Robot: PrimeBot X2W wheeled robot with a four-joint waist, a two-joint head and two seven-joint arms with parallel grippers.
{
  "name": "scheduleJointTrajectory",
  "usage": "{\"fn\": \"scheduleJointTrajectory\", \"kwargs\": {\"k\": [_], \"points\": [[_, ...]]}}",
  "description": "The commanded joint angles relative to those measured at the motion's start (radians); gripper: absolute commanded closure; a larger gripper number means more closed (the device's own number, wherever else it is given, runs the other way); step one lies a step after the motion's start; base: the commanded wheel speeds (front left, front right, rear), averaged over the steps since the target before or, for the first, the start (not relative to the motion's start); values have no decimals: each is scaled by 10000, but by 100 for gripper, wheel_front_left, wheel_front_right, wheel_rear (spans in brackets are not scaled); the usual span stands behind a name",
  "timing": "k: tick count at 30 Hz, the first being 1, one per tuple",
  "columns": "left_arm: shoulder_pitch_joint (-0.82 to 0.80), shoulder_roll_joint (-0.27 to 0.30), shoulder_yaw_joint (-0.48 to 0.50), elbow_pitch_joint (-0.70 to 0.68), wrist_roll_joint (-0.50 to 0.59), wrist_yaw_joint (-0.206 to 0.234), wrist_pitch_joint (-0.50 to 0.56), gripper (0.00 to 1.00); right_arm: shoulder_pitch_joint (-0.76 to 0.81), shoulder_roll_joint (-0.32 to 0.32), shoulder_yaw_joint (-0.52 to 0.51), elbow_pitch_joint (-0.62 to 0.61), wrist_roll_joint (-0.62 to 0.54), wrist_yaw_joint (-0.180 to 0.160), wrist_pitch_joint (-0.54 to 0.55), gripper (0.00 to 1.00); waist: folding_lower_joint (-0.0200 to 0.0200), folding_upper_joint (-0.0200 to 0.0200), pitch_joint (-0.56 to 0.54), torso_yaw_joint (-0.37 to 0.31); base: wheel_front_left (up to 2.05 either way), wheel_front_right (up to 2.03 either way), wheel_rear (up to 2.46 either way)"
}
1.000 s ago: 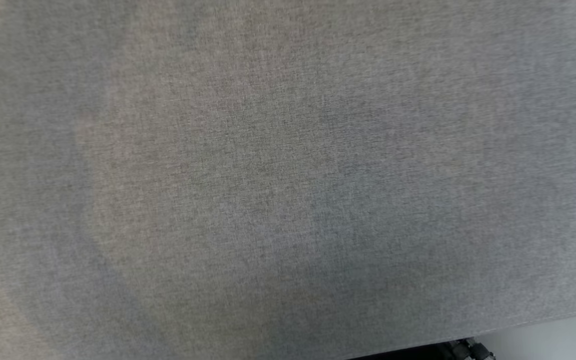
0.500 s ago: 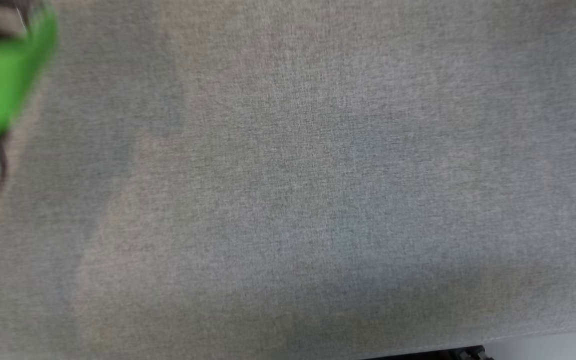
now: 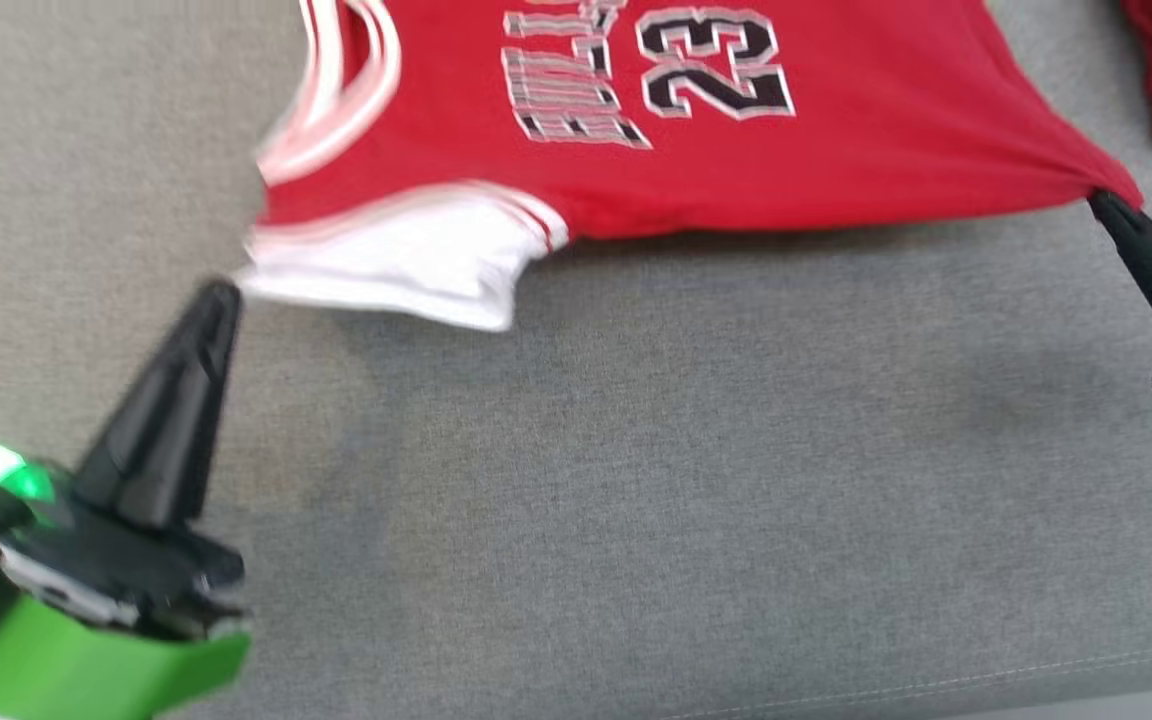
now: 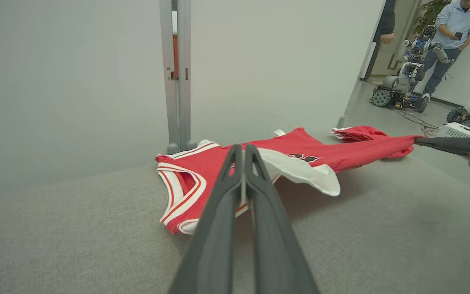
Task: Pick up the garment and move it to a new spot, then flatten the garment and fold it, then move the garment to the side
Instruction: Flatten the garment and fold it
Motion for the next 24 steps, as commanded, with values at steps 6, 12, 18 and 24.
{"fn": "scheduleJointTrajectory", "kwargs": {"k": [6, 12, 18, 24], "points": [[1425, 619, -350, -1088, -444, 41, 730, 100, 2010, -496, -629, -330, -3, -1, -24, 100, 1, 0, -1439, 345, 0, 0, 0], [1914, 937, -393, -1973, -555, 379, 1247, 100, 3250, -869, -916, -927, 47, -1, -24, 100, 1, 0, -1530, 447, 0, 0, 0], [954, 563, -805, -1362, -220, 174, 1511, 100, 3197, -750, -888, -1040, 184, -1, 201, 100, 1, 0, -1150, 308, 0, 0, 0], [-622, -401, -1283, 187, -146, -378, 1494, 100, 2507, -142, -788, -375, 377, -1, 843, 100, 1, 0, -698, 193, 0, 0, 0]]}}
